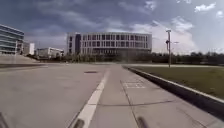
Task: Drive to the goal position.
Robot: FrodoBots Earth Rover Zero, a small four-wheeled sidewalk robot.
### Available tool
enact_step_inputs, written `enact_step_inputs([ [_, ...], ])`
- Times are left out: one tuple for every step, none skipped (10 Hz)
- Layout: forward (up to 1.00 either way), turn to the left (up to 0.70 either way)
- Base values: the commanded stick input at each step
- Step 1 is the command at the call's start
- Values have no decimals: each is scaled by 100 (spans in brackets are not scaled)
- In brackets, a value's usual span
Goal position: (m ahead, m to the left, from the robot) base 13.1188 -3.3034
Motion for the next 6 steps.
enact_step_inputs([
  [70,0],
  [70,0],
  [70,0],
  [70,0],
  [70,0],
  [70,0],
])
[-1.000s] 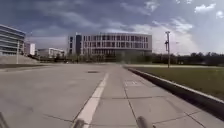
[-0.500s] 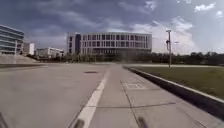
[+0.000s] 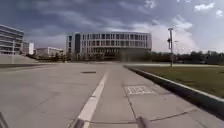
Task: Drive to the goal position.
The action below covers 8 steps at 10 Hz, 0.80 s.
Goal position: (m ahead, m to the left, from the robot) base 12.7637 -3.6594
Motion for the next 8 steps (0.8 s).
enact_step_inputs([
  [70,0],
  [70,0],
  [70,0],
  [70,0],
  [70,0],
  [70,0],
  [70,0],
  [70,0],
])
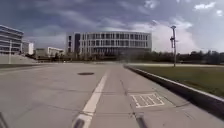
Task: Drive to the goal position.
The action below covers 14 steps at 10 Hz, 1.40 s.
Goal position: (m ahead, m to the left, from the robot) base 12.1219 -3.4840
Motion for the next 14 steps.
enact_step_inputs([
  [70,0],
  [70,0],
  [70,0],
  [70,0],
  [70,0],
  [70,0],
  [70,0],
  [70,0],
  [70,0],
  [70,0],
  [70,0],
  [70,2],
  [70,28],
  [70,35],
])
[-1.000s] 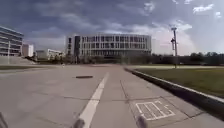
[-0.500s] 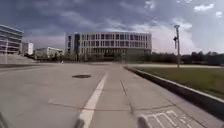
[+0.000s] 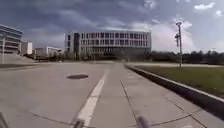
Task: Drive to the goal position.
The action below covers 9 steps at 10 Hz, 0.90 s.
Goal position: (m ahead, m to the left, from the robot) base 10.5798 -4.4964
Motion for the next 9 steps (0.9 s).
enact_step_inputs([
  [70,32],
  [70,22],
  [70,4],
  [70,3],
  [70,1],
  [70,0],
  [70,0],
  [70,0],
  [70,0],
])
